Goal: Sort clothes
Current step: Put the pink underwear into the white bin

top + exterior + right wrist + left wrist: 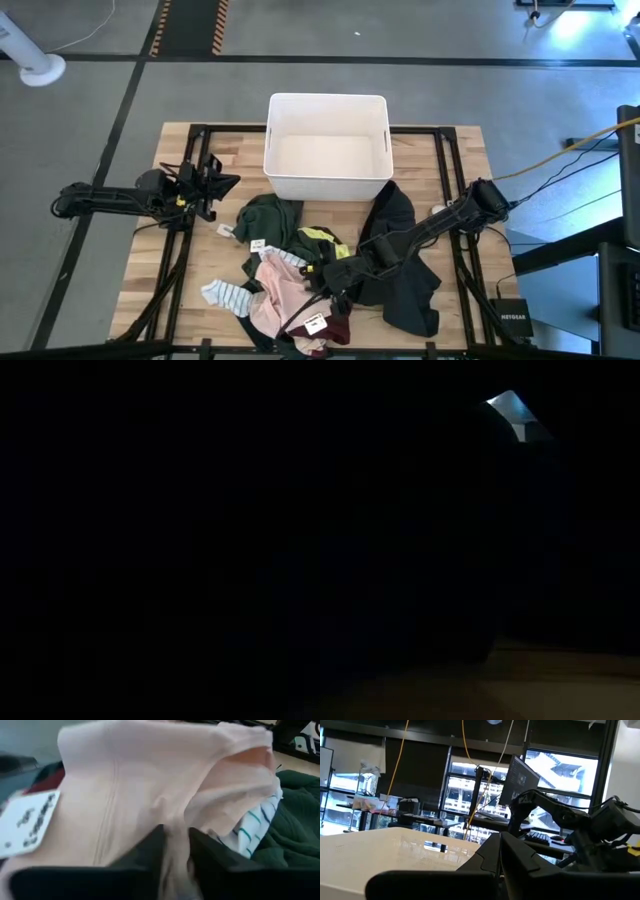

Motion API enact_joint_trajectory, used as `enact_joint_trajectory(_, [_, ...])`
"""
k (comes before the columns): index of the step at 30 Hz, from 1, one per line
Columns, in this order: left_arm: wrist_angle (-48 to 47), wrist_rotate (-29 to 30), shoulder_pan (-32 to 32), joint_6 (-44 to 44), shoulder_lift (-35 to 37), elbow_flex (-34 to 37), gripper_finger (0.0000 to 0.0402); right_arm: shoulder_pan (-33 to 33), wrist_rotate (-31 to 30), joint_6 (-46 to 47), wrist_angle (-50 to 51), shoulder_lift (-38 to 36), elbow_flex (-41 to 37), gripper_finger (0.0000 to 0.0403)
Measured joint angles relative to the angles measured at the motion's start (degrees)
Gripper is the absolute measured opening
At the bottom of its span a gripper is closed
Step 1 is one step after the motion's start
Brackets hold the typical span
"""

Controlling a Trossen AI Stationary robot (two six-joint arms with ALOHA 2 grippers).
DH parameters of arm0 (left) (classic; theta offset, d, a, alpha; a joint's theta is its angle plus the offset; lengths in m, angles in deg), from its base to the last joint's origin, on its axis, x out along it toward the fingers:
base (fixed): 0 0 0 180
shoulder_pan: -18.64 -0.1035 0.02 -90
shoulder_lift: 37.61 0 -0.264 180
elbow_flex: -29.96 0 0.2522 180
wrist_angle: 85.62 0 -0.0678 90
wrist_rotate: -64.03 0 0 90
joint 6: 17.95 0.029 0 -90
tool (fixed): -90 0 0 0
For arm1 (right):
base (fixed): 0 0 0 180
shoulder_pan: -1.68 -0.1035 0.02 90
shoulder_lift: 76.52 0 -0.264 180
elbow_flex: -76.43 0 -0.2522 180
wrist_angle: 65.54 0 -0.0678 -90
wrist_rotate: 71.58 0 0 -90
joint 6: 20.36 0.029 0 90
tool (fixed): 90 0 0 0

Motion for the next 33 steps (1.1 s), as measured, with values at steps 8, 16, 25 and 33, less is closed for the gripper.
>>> enact_joint_trajectory(8, [0.07, -0.02, 0.0, -0.02, 0.02, 0.0, 0.0008, -0.07, -3.26, -2.51, 5.9, -1.46, 3.48, 0.0024])
enact_joint_trajectory(16, [0.11, -0.02, -0.02, -0.41, 0.02, 0.0, 0.0008, 0.07, -9.13, -4.78, 16.31, -4.64, 13.06, 0.0012])
enact_joint_trajectory(25, [-0.48, 0.0, -0.02, -2.29, -0.37, 0.0, 0.0008, 5.49, -16.35, -6.72, 22.05, -13.42, 19.6, 0.0005])
enact_joint_trajectory(33, [-0.44, 0.02, -0.02, -2.06, -0.37, 0.0, 0.0008, 17.47, -17.64, -8.49, 21.76, -20.71, 19.71, 0.0005])
